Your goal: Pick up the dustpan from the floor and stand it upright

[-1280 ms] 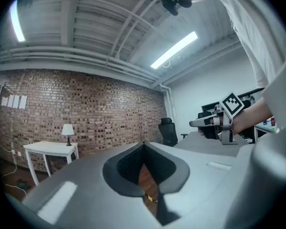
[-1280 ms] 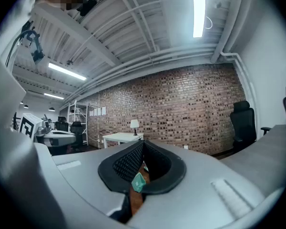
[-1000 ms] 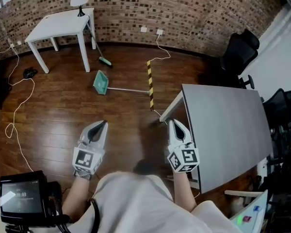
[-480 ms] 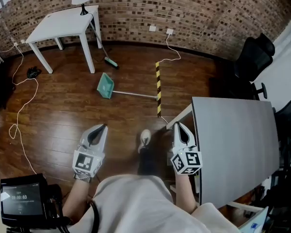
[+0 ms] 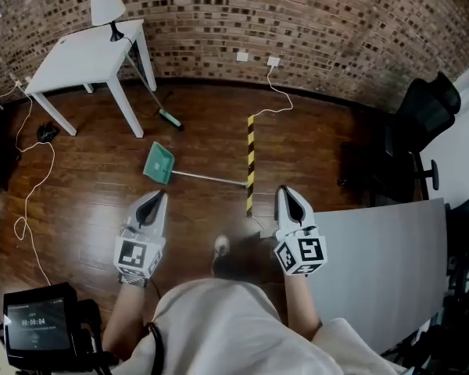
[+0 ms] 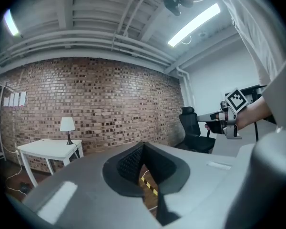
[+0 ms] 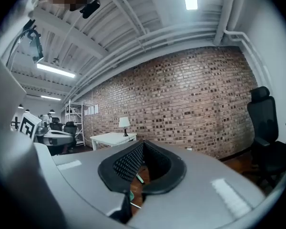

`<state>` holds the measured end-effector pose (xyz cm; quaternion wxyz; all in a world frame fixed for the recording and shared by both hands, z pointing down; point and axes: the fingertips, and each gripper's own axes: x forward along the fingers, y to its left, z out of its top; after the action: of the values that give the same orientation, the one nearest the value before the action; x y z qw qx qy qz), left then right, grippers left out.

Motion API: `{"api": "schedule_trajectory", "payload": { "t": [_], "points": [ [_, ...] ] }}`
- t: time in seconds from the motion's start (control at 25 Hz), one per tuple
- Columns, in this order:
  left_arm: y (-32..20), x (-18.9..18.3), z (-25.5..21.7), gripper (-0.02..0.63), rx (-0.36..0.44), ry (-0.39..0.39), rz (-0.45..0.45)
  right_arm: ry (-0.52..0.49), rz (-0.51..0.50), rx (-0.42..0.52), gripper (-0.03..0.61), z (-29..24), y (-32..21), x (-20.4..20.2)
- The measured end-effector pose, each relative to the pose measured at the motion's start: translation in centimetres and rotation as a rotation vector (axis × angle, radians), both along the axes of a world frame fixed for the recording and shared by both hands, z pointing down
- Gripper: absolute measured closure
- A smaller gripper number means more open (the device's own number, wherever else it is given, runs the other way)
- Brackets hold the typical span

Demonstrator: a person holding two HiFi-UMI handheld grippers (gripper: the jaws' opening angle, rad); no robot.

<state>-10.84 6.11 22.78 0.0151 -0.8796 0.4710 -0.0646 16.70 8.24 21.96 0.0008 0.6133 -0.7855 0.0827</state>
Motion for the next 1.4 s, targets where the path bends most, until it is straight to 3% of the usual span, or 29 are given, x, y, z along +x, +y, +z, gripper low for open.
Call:
{"api": "schedule_trajectory", "payload": {
  "t": [0.4,0.92,1.4],
  "points": [
    [-12.4,5.0,-1.2,0.612,-0.011,-0.034,-0.021,-0.016,-0.011,-0.024,0.565,1.3,-12.7,5.5],
    [-14.1,5.7,0.9,0.612,-0.023,-0.017,0.034,0.048,0.009,-0.025,0.565,1.9,-12.1,5.4],
    [-18.2,1.4,2.4,0.612,-0.031,-0.022,0.074,0.068,0.085,-0.056,0.534,3.0,-14.2,2.0]
  ]
}}
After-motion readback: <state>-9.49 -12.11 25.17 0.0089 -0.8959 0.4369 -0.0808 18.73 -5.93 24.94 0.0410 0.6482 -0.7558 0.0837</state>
